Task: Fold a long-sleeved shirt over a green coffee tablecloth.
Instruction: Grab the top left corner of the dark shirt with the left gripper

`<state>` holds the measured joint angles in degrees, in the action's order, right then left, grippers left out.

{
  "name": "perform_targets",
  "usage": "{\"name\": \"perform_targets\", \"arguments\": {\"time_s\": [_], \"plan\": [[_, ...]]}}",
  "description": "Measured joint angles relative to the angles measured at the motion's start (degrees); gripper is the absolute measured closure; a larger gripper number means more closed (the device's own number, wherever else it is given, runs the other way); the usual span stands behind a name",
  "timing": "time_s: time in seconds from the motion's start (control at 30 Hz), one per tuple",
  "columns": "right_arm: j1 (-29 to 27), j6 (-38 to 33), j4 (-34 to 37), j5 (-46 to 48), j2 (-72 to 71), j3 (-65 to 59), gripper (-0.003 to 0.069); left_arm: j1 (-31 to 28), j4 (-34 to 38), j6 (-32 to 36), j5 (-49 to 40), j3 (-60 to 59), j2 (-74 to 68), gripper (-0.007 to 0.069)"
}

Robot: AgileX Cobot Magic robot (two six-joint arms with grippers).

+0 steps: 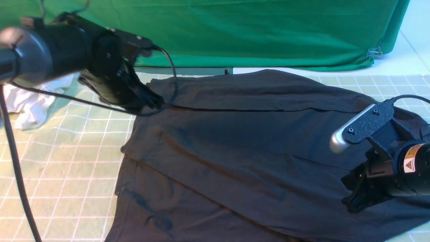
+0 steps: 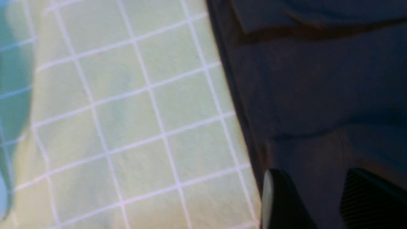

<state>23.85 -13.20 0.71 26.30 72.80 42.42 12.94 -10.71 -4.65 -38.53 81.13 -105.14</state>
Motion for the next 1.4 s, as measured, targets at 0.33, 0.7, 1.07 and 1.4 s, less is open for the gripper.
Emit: {"name": "perform_targets", "arguments": {"time_s": [0.33, 0.7, 1.07, 1.4], "plan": [[0.0, 1.3, -0.1, -1.7, 0.6, 0.0, 0.0444, -5.6, 17.1, 4.3, -4.9, 17.5, -9.0, 0.0266], [0.0, 1.5, 0.2, -1.8, 3.8, 0.0, 0.0431, -5.8, 19.1, 2.1, -9.2, 32.5, -24.7, 0.0265], [0.0, 1.6, 0.4, -1.9, 4.0, 0.0, 0.0429, -5.8, 18.7, 0.5, -11.0, 34.5, -29.3, 0.0313], [0.0, 1.6, 0.5, -2.0, 4.0, 0.0, 0.0423, -5.9, 25.6, 6.5, -9.0, 34.5, -29.5, 0.0619]]}}
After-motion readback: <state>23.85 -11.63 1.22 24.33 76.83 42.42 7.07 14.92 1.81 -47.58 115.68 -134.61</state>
